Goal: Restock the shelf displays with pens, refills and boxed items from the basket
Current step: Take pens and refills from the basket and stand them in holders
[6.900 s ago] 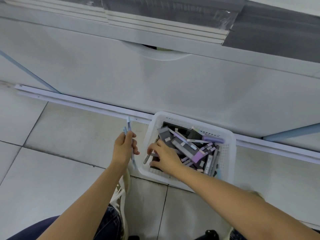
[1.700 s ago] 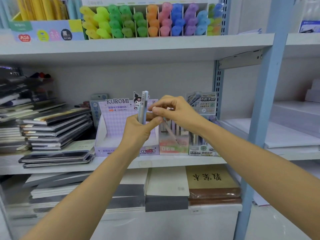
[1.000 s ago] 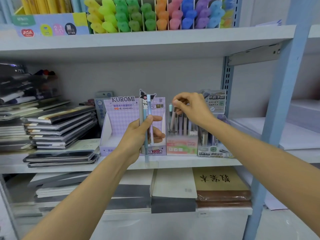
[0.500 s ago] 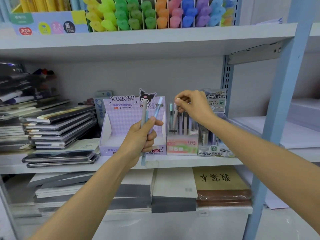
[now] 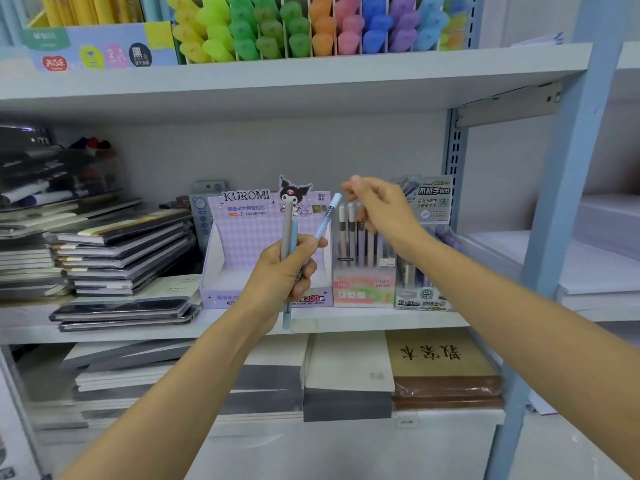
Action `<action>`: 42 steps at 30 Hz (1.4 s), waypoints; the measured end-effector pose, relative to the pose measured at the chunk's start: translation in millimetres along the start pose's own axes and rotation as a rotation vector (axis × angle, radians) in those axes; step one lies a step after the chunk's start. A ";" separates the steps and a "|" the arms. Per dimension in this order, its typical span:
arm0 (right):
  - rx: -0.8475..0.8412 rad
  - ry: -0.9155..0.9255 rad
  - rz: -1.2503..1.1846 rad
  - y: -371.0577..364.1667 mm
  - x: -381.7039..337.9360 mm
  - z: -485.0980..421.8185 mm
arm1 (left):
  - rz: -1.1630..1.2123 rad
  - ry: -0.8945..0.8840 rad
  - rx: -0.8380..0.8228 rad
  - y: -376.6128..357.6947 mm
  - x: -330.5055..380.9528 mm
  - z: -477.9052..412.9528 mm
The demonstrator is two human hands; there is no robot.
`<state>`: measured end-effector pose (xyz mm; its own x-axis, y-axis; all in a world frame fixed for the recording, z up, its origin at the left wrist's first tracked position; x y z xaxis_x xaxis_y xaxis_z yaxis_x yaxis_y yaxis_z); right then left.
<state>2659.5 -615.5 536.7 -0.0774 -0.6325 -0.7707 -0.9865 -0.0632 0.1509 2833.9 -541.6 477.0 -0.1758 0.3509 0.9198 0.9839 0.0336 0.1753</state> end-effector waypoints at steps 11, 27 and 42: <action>-0.020 -0.073 -0.461 29.1 -17.6 12.5 | 0.118 0.188 0.039 -17.4 11.4 -2.1; -0.054 0.038 0.135 15.8 11.4 7.4 | -0.065 0.083 0.017 -2.2 1.8 7.2; 0.036 0.206 0.443 -3.1 17.7 -1.7 | -0.045 0.014 -0.089 1.5 -6.1 9.0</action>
<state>2661.5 -627.8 523.7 -0.4643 -0.7322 -0.4984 -0.8697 0.2707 0.4126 2836.7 -535.2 468.5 -0.2210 0.3377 0.9149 0.9685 -0.0345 0.2466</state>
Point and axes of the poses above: each hand's wrist, its own z-axis away from the middle knuckle, its own y-axis out of the back of the hand, x = y × z, the point moved 2 cm from there along -z, towards the middle knuckle, and after that the axes turned 11 degrees about -z, right-handed, at the moved point
